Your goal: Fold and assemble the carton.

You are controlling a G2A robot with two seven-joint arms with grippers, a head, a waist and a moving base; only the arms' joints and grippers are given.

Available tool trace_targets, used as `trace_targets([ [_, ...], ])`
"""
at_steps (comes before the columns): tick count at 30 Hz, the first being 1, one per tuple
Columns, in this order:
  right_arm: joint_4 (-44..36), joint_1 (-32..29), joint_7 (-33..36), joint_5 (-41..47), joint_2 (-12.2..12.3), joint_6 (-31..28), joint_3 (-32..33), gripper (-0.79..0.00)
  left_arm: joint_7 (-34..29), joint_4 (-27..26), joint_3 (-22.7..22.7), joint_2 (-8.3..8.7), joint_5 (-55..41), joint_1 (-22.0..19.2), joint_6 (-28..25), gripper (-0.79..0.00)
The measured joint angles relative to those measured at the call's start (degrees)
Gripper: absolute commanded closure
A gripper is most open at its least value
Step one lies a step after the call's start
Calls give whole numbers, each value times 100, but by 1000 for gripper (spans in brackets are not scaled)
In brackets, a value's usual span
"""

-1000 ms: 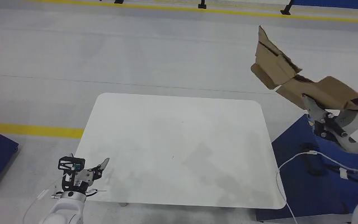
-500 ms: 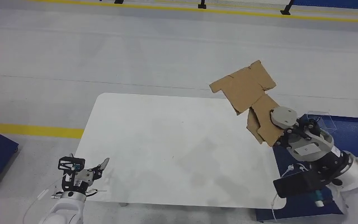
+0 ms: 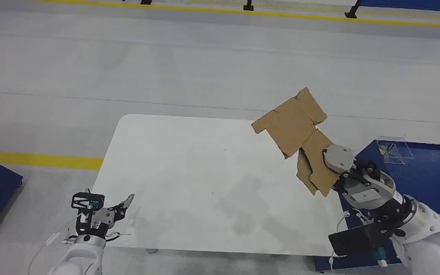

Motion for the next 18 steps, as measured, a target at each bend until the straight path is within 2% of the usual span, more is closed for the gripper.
trace_targets([
  [4,273,319,530,2089,-6,-833,192,0,0,0,0,0,0,0,0,-785],
  [7,669,607,1319,4204,38,-1581,331,0,0,0,0,0,0,0,0,-785],
  [9,962,827,2085,5646,112,-1925,333,0,0,0,0,0,0,0,0,-785],
  [14,1522,1278,4172,8903,375,-2034,-111,0,0,0,0,0,0,0,0,-785],
  [18,1988,1639,6254,11888,628,-1520,-819,0,0,0,0,0,0,0,0,-785],
])
